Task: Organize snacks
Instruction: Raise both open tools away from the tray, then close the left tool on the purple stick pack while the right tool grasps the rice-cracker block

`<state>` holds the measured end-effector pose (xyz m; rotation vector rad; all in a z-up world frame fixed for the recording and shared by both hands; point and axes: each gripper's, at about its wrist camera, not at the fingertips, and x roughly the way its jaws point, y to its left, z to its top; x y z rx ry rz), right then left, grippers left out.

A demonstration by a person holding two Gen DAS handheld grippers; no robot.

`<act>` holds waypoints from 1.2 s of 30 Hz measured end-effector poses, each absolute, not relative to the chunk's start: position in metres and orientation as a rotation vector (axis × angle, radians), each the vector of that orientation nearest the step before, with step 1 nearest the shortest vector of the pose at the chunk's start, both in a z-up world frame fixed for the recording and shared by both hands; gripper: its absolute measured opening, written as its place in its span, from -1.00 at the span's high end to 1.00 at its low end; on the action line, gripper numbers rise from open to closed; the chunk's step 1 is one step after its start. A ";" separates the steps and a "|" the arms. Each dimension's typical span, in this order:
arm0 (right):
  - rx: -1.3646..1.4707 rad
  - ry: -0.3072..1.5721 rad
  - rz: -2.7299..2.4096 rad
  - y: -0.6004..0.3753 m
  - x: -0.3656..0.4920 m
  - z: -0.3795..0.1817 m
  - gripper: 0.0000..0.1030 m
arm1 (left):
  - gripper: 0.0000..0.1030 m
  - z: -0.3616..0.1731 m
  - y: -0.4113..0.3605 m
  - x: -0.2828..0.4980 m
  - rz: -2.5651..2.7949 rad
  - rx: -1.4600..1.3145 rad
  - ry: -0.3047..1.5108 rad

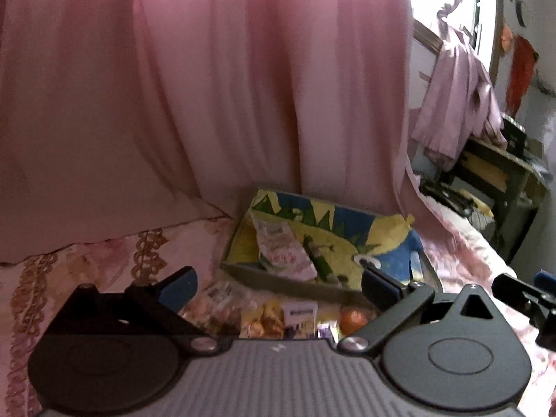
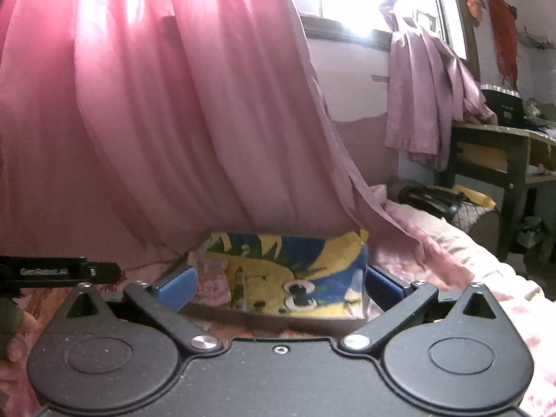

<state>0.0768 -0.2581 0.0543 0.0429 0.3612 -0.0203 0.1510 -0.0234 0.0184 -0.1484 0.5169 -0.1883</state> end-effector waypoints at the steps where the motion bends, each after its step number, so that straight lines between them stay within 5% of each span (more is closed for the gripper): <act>1: 0.046 0.370 -0.021 -0.259 0.071 0.054 -0.99 | -0.99 0.018 -0.024 0.145 -0.188 -0.138 0.523; 36: 0.165 0.898 0.026 -0.257 0.060 -0.002 -0.99 | -0.99 -0.031 -0.025 0.099 -0.134 -0.015 0.900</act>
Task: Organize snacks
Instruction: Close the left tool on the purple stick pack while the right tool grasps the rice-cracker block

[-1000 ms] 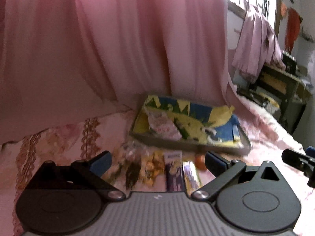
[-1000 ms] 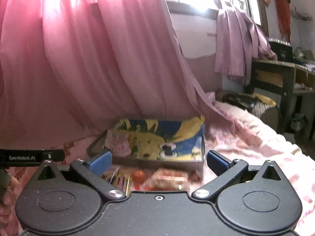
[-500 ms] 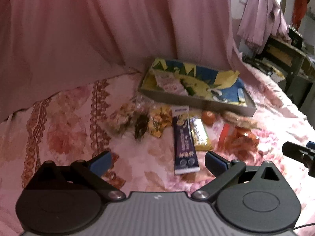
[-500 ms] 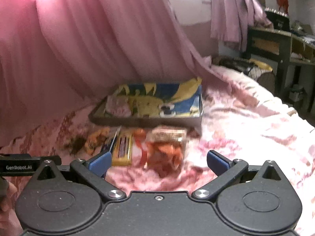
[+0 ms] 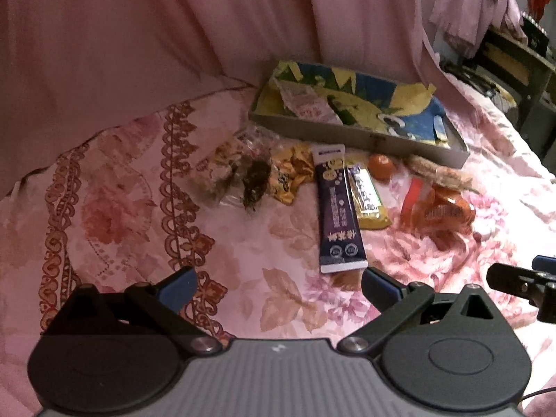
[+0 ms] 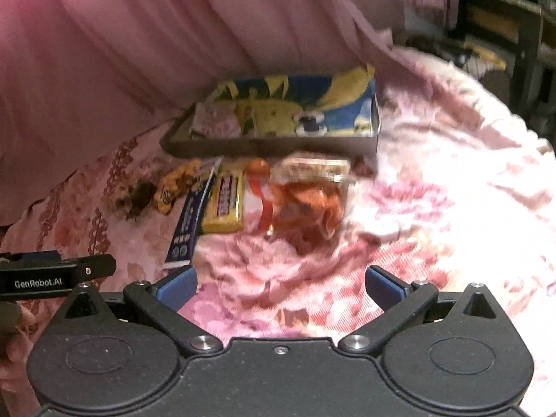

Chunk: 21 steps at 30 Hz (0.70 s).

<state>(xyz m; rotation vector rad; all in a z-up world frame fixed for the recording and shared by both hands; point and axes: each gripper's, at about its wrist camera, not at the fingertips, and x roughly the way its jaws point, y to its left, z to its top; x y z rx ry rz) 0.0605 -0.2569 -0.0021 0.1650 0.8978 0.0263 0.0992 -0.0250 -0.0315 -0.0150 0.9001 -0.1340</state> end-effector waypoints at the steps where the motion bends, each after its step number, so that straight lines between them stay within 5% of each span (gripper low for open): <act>1: 0.184 0.914 0.033 -0.260 0.063 -0.003 -0.99 | -0.99 -0.033 -0.027 0.101 -0.140 -0.008 0.910; 11: 0.338 0.882 0.041 -0.306 0.099 -0.001 -0.99 | -0.99 -0.045 -0.048 0.129 -0.248 0.098 0.945; 21: 0.150 0.930 0.071 -0.302 0.140 -0.022 -0.99 | -0.99 -0.059 -0.059 0.178 -0.422 -0.008 0.965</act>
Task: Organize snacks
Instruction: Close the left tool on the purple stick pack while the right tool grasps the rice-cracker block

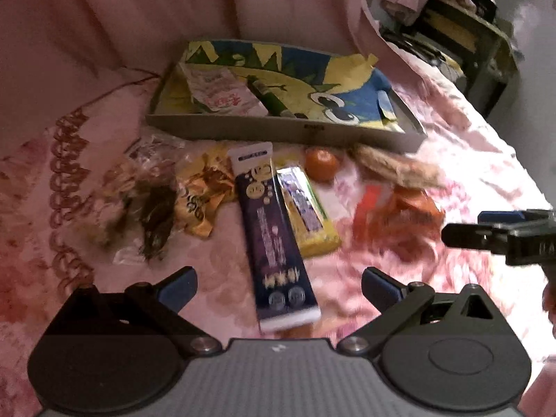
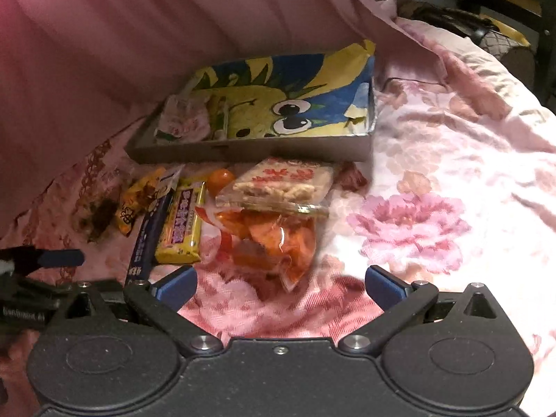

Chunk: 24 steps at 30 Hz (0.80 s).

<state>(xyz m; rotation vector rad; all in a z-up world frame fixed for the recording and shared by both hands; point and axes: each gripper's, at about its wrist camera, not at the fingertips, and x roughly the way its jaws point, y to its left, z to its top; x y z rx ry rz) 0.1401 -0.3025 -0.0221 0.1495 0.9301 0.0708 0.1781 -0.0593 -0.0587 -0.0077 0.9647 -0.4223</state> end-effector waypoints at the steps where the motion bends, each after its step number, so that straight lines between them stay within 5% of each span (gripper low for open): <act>1: 0.138 0.907 0.075 -0.301 0.144 -0.021 -0.99 | -0.99 -0.061 -0.059 0.183 -0.423 -0.022 0.966; 7: 0.108 0.781 0.040 -0.293 0.176 -0.017 -0.99 | -0.94 -0.075 -0.062 0.202 -0.460 -0.080 0.985; 24: 0.231 0.823 -0.020 -0.288 0.219 -0.052 -0.98 | -0.33 -0.091 -0.054 0.224 -0.447 -0.233 1.017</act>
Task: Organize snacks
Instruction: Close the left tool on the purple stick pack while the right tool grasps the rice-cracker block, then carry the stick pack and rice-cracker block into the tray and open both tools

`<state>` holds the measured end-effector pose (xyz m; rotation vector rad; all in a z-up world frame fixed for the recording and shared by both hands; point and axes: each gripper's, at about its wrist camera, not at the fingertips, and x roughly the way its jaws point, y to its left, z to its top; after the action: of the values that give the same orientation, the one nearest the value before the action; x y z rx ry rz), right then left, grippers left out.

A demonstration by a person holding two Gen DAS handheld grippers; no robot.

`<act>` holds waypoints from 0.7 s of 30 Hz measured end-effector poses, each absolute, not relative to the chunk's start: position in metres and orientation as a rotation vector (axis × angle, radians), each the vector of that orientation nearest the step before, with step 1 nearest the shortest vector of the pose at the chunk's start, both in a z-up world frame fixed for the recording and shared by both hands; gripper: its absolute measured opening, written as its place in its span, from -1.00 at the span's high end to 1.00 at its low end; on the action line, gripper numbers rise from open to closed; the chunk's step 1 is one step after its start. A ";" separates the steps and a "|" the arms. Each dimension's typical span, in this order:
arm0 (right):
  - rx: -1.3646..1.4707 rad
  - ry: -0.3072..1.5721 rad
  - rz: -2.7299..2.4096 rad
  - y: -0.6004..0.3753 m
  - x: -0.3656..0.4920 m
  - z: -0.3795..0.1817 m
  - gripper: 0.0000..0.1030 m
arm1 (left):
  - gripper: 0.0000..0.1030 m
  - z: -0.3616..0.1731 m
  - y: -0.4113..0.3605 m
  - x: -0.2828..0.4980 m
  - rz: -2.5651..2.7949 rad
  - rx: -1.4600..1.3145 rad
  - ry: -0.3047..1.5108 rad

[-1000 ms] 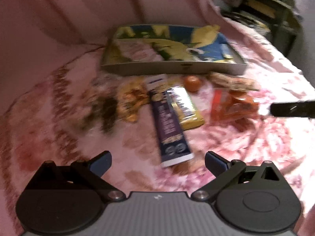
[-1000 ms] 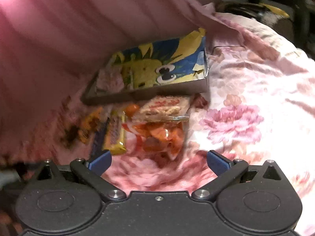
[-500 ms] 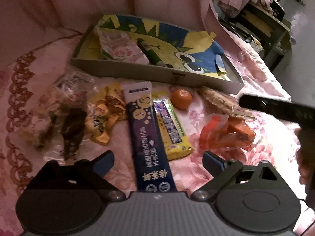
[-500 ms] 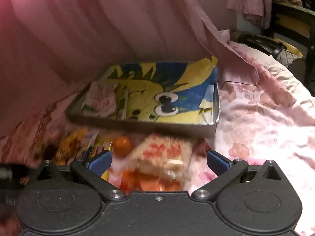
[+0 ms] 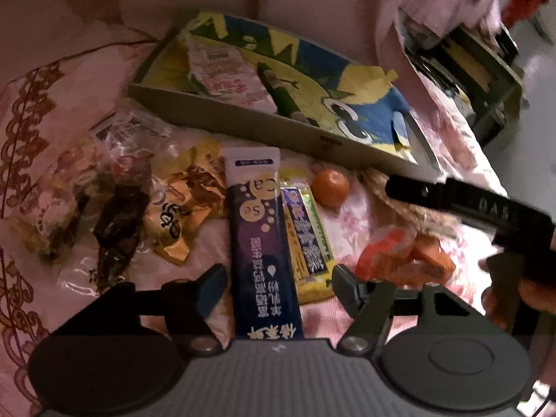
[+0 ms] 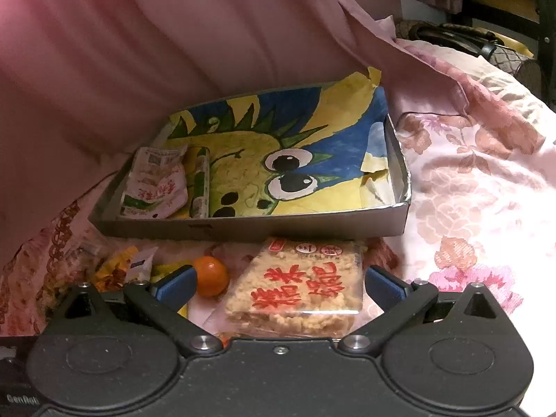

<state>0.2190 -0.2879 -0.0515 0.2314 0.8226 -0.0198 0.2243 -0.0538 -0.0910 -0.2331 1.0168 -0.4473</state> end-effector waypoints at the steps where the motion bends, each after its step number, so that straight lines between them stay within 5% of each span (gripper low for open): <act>1: 0.231 0.823 -0.025 -0.288 0.219 -0.052 -0.93 | -0.28 -0.091 -0.052 0.225 -0.441 -0.249 1.017; 8: 0.144 0.847 -0.073 -0.278 0.216 -0.053 -0.68 | 0.18 -0.095 -0.046 0.231 -0.394 -0.303 1.040; 21: 0.010 0.842 -0.022 -0.254 0.192 -0.039 -0.51 | 0.35 -0.087 -0.057 0.217 -0.467 -0.291 1.042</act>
<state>0.1918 -0.2539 -0.0390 0.0096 0.8416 -0.0221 0.2166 -0.0566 -0.0868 -0.2912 1.0418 -0.4666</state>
